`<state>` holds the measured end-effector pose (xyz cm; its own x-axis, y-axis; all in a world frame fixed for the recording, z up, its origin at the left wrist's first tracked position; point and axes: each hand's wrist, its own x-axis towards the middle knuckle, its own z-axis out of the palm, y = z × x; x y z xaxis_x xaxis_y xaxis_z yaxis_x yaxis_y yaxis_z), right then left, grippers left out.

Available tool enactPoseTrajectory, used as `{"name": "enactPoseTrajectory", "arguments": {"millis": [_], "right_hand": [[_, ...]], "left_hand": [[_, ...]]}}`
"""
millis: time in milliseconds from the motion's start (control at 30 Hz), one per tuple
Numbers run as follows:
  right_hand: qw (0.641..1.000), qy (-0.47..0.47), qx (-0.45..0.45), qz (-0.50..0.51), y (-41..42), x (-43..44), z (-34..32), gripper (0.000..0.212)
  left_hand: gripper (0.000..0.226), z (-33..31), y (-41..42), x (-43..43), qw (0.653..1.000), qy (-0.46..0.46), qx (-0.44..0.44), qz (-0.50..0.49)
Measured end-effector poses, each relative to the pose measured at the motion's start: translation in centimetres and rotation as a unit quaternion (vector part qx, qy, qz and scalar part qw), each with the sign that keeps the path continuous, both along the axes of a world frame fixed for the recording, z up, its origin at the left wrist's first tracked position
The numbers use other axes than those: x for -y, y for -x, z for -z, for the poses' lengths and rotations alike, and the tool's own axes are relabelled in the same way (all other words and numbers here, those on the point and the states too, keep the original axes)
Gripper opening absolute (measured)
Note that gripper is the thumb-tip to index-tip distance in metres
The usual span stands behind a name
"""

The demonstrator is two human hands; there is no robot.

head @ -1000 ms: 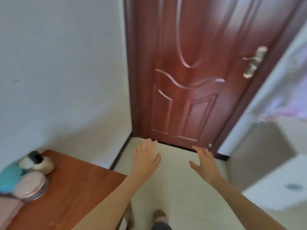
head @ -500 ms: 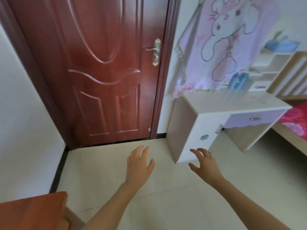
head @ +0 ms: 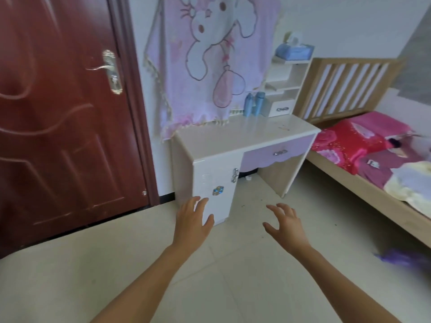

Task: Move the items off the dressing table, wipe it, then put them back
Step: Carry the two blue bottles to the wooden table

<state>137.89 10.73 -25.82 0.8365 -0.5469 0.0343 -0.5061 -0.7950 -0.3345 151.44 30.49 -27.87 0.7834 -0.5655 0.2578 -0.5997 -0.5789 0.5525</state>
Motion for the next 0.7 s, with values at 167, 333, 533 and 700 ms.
{"name": "enactPoseTrajectory", "arguments": {"millis": [167,333,533,700], "right_hand": [[0.999,-0.010,0.017,0.037,2.1,6.7,0.0,0.053],[0.996,-0.023,0.029,0.075,1.3,11.9,0.5,0.052],[0.995,-0.023,0.016,0.101,-2.4,17.5,1.3,0.052],[0.991,-0.006,0.002,0.130,-6.5,24.1,0.2,0.051]], "left_hand": [[0.045,-0.2,0.4,7.9,0.999,0.018,-0.026,0.024],[0.045,0.6,-1.5,13.1,0.998,0.003,-0.044,0.049],[0.041,1.4,-8.5,19.4,0.998,0.025,-0.056,0.032],[0.039,1.7,-14.2,25.4,0.996,0.037,-0.079,0.034]]}}
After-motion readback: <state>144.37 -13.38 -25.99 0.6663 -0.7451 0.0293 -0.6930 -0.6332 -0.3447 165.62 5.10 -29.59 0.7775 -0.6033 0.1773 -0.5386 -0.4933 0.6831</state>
